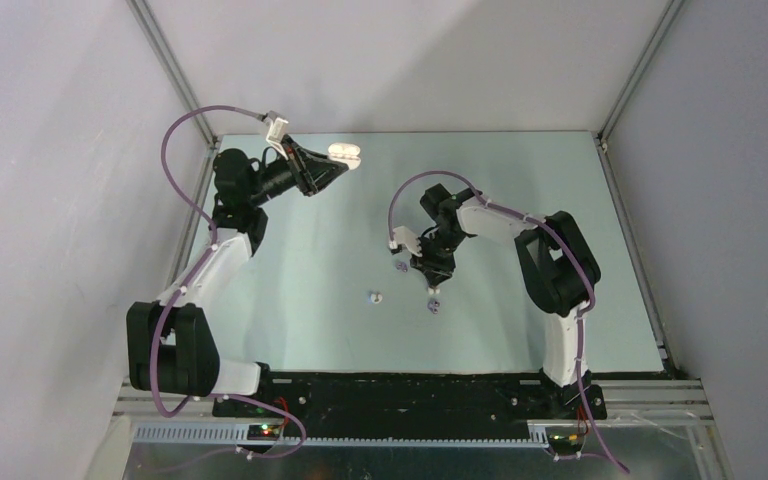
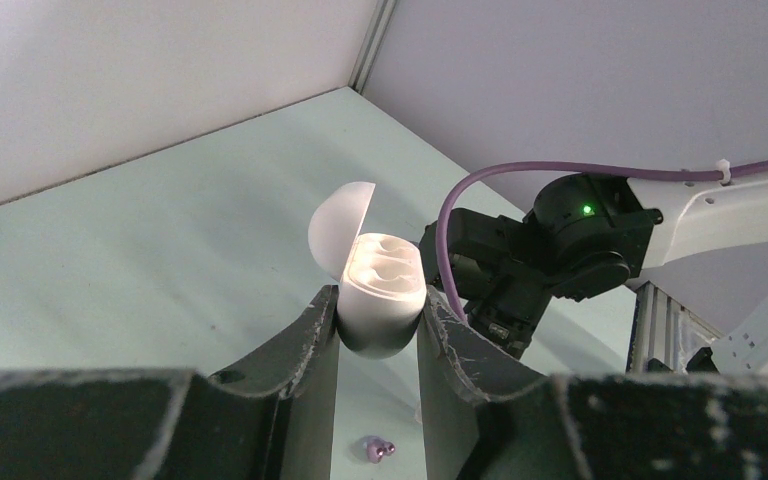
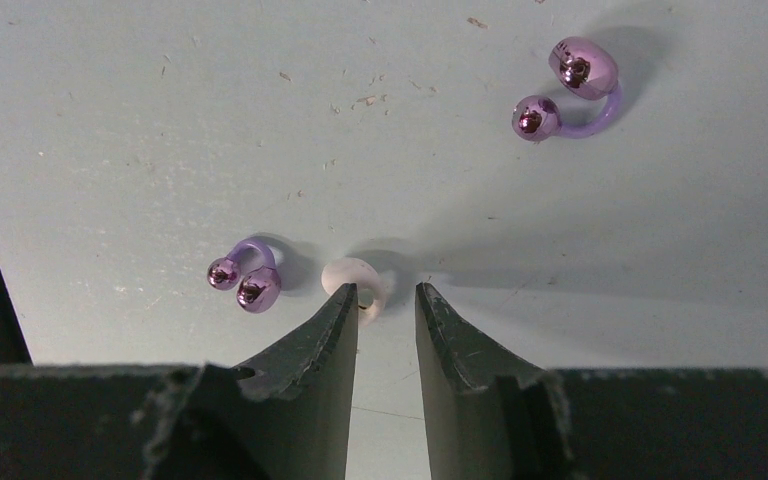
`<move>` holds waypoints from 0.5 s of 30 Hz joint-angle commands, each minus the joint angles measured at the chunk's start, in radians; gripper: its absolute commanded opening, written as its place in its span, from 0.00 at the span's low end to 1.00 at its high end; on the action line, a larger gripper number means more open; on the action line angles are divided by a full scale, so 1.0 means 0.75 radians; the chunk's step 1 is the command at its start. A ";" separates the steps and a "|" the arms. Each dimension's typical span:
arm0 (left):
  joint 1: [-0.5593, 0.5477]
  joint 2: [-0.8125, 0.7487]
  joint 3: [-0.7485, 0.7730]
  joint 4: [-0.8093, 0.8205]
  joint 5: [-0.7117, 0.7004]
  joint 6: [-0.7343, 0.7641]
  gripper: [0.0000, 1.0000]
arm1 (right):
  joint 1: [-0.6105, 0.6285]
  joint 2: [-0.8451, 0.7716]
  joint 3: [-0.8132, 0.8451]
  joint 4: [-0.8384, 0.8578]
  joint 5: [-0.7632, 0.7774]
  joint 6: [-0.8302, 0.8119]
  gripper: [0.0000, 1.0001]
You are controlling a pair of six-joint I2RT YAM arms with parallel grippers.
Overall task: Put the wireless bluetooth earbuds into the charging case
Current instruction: Pick up the right earbud from the center of the board.
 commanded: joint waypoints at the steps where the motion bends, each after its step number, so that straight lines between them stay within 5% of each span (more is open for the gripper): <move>1: 0.009 -0.038 -0.009 0.012 0.007 0.026 0.00 | 0.021 -0.035 -0.020 -0.020 -0.009 -0.002 0.29; 15: 0.010 -0.044 -0.023 0.023 0.010 0.022 0.00 | 0.032 -0.042 -0.032 -0.044 -0.004 0.020 0.28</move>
